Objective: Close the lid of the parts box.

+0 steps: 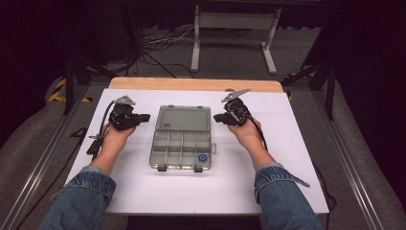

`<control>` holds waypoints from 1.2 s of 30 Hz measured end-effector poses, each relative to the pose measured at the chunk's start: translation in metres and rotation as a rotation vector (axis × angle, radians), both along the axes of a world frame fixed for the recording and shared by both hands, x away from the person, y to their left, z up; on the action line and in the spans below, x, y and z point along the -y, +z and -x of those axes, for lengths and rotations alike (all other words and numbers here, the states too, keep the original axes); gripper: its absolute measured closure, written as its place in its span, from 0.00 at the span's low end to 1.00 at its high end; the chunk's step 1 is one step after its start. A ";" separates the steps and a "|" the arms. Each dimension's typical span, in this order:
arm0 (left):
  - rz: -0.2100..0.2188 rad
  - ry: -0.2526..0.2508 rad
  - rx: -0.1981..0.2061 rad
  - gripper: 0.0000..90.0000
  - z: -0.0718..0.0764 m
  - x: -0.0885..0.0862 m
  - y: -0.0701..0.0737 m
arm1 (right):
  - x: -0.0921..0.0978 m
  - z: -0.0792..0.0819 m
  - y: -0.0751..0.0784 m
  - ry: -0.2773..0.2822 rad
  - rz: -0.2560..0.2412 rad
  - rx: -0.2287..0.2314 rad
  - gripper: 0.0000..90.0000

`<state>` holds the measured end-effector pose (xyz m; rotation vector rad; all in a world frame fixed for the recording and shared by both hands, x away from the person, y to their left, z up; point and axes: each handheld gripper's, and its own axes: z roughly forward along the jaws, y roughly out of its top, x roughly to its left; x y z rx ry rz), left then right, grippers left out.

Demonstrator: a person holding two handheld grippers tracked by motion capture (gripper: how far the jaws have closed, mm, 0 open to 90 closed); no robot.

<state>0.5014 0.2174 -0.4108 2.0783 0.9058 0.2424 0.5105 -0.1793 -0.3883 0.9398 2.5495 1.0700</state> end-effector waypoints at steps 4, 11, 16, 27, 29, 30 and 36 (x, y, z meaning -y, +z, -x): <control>-0.025 0.000 -0.012 0.99 -0.003 0.002 -0.005 | -0.004 -0.002 -0.005 0.006 0.015 -0.012 1.00; -0.034 0.006 -0.054 0.99 -0.008 0.006 -0.015 | -0.010 -0.008 -0.019 0.006 0.036 -0.044 1.00; -0.047 0.005 -0.069 0.99 -0.010 0.008 -0.019 | -0.011 -0.012 -0.026 0.005 0.040 -0.070 1.00; -0.085 -0.002 -0.120 0.98 -0.016 0.013 -0.032 | -0.013 -0.016 -0.036 -0.021 0.090 -0.096 0.99; -0.085 -0.008 -0.126 0.98 -0.017 0.015 -0.034 | -0.012 -0.017 -0.038 -0.019 0.094 -0.097 1.00; -0.089 -0.007 -0.132 0.98 -0.016 0.016 -0.035 | -0.012 -0.018 -0.040 -0.021 0.104 -0.106 0.99; -0.101 -0.017 -0.138 0.98 -0.018 0.018 -0.037 | -0.012 -0.020 -0.044 -0.022 0.116 -0.119 0.99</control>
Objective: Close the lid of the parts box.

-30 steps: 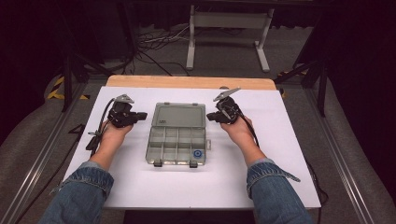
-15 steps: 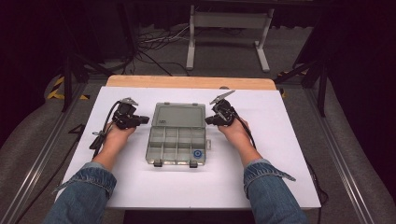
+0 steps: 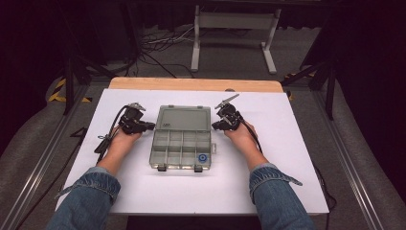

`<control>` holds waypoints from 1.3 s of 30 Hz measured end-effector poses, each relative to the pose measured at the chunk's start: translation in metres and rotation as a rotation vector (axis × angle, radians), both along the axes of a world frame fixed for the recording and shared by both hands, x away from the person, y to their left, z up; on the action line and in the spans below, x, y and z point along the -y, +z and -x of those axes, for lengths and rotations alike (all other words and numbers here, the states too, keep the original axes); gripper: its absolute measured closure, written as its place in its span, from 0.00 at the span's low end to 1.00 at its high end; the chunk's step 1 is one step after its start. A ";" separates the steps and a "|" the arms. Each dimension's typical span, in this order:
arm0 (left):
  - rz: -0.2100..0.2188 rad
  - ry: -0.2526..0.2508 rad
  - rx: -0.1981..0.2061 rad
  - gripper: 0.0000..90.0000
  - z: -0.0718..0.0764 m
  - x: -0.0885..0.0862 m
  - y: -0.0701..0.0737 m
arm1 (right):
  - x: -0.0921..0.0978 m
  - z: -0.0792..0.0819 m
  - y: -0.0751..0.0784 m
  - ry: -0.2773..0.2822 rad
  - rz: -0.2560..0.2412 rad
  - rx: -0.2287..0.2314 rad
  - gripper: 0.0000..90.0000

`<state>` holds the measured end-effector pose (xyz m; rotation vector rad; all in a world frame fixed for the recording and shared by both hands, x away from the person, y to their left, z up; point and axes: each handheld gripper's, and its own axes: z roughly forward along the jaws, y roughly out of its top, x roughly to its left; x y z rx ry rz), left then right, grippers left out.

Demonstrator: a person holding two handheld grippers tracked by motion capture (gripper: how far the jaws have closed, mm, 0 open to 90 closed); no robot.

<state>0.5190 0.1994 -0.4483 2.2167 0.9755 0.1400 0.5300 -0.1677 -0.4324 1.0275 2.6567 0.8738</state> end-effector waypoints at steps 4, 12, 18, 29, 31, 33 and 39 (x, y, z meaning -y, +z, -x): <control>-0.007 0.002 -0.016 0.98 -0.001 0.001 -0.003 | 0.001 -0.002 -0.004 -0.003 0.006 -0.012 1.00; -0.013 0.003 -0.029 0.98 -0.002 0.002 -0.004 | -0.001 -0.002 -0.006 0.011 0.000 -0.004 0.99; -0.007 0.001 -0.021 0.98 -0.003 0.002 -0.005 | -0.001 -0.002 -0.006 0.015 -0.005 -0.005 1.00; -0.045 -0.009 0.001 0.99 0.000 0.006 -0.004 | -0.003 0.000 -0.005 0.043 0.014 -0.003 1.00; -0.034 -0.009 -0.007 0.99 0.000 0.005 -0.004 | -0.003 0.001 -0.005 0.044 0.010 -0.010 1.00; -0.020 -0.009 -0.015 0.99 -0.002 0.004 -0.005 | -0.003 0.001 -0.005 0.043 0.012 -0.011 1.00; -0.017 0.003 -0.014 0.99 -0.003 0.005 -0.005 | -0.003 -0.002 -0.006 0.039 -0.001 -0.010 1.00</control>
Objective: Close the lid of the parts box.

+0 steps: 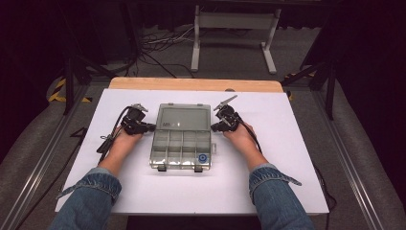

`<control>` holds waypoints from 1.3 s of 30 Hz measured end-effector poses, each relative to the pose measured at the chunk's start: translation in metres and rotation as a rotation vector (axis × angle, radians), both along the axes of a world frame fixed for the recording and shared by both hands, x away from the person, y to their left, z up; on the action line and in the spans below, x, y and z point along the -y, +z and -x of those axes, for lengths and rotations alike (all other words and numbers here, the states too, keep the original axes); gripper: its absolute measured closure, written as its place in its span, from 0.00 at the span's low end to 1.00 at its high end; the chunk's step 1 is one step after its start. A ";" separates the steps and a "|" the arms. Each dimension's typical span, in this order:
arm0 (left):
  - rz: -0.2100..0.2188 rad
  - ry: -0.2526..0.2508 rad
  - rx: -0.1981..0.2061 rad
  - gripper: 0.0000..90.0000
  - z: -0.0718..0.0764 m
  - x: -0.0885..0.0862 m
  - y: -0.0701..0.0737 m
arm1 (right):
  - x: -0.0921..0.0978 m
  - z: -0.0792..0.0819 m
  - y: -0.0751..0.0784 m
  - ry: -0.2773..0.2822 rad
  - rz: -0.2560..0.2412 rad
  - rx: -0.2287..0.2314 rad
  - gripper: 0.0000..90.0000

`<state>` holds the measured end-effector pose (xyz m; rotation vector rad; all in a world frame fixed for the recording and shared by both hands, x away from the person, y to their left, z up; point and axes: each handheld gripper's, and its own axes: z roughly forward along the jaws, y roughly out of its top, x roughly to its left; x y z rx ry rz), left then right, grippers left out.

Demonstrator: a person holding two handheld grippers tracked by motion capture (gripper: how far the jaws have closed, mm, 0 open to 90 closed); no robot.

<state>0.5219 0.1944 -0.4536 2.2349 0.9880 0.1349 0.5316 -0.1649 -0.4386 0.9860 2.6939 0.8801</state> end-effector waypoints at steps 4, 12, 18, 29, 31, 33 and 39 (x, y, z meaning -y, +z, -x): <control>0.016 0.005 -0.005 0.99 -0.001 0.000 -0.001 | -0.001 -0.002 -0.001 -0.011 -0.013 0.008 1.00; 0.026 0.016 -0.008 0.99 -0.005 0.002 -0.001 | -0.002 -0.005 -0.003 -0.016 -0.031 0.026 1.00; 0.015 0.017 0.010 0.99 -0.005 0.005 0.000 | -0.002 -0.004 0.000 -0.025 -0.031 0.049 1.00; 0.040 0.015 0.041 0.99 -0.003 -0.001 0.009 | 0.002 -0.002 0.009 -0.024 -0.059 0.093 1.00; 0.040 0.016 0.049 0.99 -0.003 -0.001 0.009 | 0.002 -0.002 0.011 -0.022 -0.059 0.102 1.00; 0.047 0.015 0.055 0.99 -0.003 -0.002 0.010 | 0.002 -0.002 0.013 -0.023 -0.063 0.108 1.00; 0.051 0.018 0.063 0.99 -0.001 -0.002 0.013 | 0.002 0.000 0.017 -0.024 -0.076 0.129 1.00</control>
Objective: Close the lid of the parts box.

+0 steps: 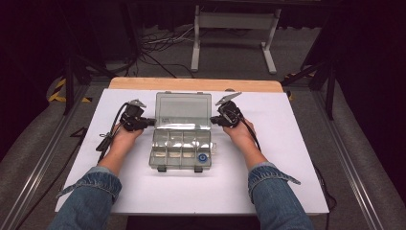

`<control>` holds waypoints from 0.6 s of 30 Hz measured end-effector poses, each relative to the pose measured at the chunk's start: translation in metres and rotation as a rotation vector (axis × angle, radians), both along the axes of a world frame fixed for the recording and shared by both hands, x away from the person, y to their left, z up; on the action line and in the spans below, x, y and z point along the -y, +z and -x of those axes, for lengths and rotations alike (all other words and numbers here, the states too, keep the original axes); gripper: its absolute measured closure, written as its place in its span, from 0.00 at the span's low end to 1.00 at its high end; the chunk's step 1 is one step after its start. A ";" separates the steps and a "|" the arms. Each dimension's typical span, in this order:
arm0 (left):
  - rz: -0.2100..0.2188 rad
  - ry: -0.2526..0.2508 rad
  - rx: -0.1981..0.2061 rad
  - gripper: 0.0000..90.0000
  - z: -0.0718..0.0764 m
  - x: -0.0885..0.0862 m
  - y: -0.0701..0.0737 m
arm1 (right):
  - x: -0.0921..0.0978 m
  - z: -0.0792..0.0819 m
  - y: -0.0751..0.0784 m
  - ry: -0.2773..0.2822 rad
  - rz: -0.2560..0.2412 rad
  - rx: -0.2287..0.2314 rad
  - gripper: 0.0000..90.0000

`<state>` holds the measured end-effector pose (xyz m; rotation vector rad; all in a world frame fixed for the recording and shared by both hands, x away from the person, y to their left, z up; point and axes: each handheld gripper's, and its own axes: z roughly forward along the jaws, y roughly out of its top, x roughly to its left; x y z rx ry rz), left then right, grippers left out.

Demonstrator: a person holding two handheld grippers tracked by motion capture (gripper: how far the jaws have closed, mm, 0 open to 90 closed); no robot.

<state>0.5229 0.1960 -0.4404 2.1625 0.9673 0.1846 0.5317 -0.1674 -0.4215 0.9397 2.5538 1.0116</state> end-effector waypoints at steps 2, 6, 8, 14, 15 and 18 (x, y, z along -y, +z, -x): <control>0.002 0.000 0.003 0.99 0.000 0.000 0.001 | 0.000 0.000 0.002 -0.002 -0.007 0.005 1.00; 0.013 0.001 0.019 0.99 0.002 -0.001 0.004 | 0.001 0.001 0.005 0.000 -0.021 0.019 1.00; 0.016 0.000 0.023 0.99 0.002 -0.002 0.005 | 0.002 0.002 0.007 0.000 -0.030 0.024 1.00; 0.025 -0.004 0.036 0.99 0.004 -0.002 0.008 | 0.001 0.003 0.012 0.006 -0.047 0.038 1.00; 0.028 -0.007 0.043 0.99 0.004 -0.003 0.009 | 0.001 0.003 0.013 0.007 -0.047 0.041 1.00; 0.037 -0.008 0.059 0.99 0.005 -0.004 0.012 | 0.001 0.004 0.018 0.010 -0.051 0.053 1.00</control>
